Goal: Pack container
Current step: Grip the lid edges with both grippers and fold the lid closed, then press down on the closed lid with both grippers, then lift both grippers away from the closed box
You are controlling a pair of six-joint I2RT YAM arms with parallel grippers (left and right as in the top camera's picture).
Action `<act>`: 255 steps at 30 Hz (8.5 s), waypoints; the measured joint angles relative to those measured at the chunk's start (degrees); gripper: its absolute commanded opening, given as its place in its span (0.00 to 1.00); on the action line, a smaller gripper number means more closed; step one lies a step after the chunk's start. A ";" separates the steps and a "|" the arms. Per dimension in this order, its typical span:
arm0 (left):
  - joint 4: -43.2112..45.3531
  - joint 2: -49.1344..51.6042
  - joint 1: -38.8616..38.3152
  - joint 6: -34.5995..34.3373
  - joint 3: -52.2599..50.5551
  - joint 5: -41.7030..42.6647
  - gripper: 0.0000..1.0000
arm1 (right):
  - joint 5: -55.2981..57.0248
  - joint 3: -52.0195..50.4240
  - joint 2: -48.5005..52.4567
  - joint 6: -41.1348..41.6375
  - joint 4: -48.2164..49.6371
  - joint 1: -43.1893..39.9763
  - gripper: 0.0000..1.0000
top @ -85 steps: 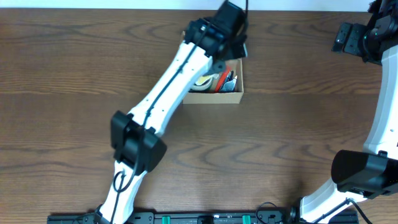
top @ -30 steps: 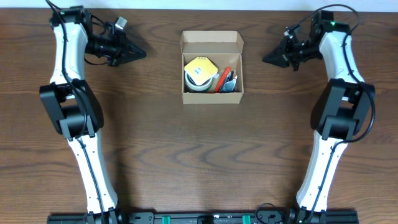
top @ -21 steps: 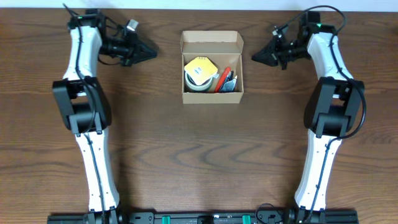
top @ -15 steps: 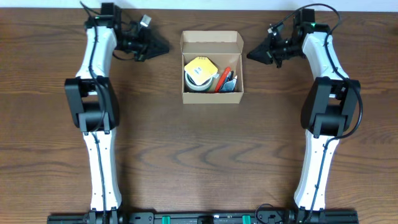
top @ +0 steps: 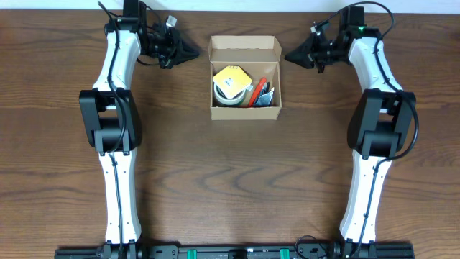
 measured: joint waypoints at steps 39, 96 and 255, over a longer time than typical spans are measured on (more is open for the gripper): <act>23.47 7.50 -2.36 -17.35 -0.02 8.44 0.07 | -5.49 -0.15 6.88 7.50 15.37 0.39 0.01; -2.43 3.04 -5.44 -4.35 13.16 2.47 0.06 | -0.74 -0.15 -7.28 -1.09 4.74 3.85 0.02; -38.45 -34.69 -3.02 19.56 8.63 -59.56 0.96 | 55.23 8.66 -35.01 -17.33 -19.58 5.46 0.99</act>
